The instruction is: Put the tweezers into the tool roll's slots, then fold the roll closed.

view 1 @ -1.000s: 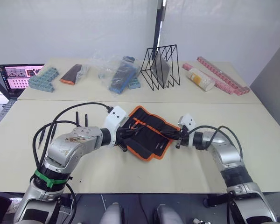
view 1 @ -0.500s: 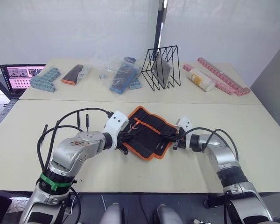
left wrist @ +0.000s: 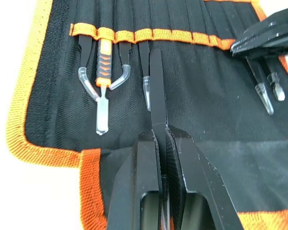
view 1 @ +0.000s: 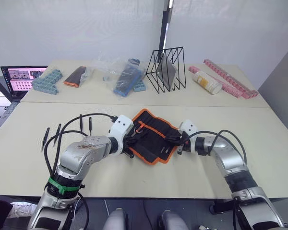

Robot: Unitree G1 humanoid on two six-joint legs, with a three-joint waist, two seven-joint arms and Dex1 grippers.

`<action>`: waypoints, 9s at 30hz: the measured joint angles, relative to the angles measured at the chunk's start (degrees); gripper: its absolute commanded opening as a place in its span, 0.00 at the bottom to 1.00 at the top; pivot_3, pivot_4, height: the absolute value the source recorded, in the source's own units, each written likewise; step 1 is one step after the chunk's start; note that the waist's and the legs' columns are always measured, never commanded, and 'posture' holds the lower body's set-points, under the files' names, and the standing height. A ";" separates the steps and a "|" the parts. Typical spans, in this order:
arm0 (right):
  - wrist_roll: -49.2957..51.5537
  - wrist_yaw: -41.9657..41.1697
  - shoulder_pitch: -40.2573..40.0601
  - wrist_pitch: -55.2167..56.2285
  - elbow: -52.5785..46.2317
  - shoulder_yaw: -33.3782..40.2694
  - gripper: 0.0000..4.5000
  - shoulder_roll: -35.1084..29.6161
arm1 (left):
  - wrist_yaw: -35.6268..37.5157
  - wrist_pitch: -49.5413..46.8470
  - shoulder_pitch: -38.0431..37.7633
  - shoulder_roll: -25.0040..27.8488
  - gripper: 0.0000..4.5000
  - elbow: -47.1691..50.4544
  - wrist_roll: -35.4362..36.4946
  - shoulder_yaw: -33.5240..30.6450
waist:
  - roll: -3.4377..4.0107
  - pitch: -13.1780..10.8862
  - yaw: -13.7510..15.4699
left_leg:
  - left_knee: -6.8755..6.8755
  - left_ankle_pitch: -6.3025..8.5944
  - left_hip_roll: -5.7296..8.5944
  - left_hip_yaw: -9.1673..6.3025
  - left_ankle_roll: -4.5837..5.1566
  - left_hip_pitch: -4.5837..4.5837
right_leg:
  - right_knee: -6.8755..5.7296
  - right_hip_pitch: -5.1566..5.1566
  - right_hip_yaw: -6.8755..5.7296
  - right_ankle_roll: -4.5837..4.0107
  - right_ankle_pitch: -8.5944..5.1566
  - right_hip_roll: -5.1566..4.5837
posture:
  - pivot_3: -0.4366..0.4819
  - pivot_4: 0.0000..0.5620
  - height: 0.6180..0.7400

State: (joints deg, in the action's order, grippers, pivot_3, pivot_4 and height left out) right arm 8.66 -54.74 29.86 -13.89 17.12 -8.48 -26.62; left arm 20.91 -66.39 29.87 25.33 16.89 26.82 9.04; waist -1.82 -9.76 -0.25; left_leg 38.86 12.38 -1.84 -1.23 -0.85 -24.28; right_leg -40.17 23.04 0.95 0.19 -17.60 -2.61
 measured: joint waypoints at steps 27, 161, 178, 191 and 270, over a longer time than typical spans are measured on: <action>1.11 1.68 -1.76 -7.12 -5.21 0.37 0.01 0.30 | 4.39 9.40 4.22 -5.68 0.00 -14.22 -5.55 2.39 | 0.00 0.01 0.09 | 0.00 0.00 0.03 0.03 0.00 0.01 | 0.00 -0.03 -0.02 0.01 0.01 0.01 | 0.48 0.27 0.55; 1.15 -6.47 5.38 3.66 11.82 1.83 0.00 -0.14 | -4.01 27.55 -30.45 9.95 0.99 -14.19 -2.83 -43.37 | -0.16 0.14 0.11 | -0.11 0.02 -0.05 0.26 0.01 0.07 | 0.08 0.09 -0.16 -0.01 -0.04 -0.47 | 0.48 0.27 0.55; 1.02 -4.97 5.32 2.10 10.78 2.13 0.00 0.27 | -1.52 35.41 -12.60 13.19 0.67 -37.82 -8.29 -37.83 | 0.00 0.18 0.64 | -0.10 0.00 0.05 0.26 0.01 0.12 | -0.06 0.09 -0.22 0.04 -0.01 -0.55 | 0.48 0.27 0.55; 0.56 -4.77 5.35 2.15 10.47 2.00 0.00 0.45 | -1.85 35.94 -16.60 11.92 0.01 -33.99 -7.46 -40.00 | 0.05 0.20 0.46 | -0.12 0.01 0.12 0.25 0.02 0.12 | -0.06 0.09 -0.22 0.10 0.03 -0.71 | 0.48 0.27 0.55; 1.95 -4.64 0.95 5.97 7.41 4.12 0.00 -1.61 | 7.23 5.73 12.97 14.15 0.00 -9.01 2.79 -12.90 | -0.12 0.09 -0.38 | -0.11 0.04 0.22 0.12 0.08 -0.10 | 0.00 0.13 -0.23 0.26 0.10 -0.51 | 0.48 0.27 0.55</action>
State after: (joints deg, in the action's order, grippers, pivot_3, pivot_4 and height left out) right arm 10.61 -59.38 30.81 -7.92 24.53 -4.36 -28.23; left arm 28.15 -60.66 42.84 39.48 7.88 29.61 -3.85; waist -1.93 -9.67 -0.63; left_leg 38.75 12.42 -1.63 -1.11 -0.77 -24.38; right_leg -40.17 23.17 0.72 0.45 -17.50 -3.12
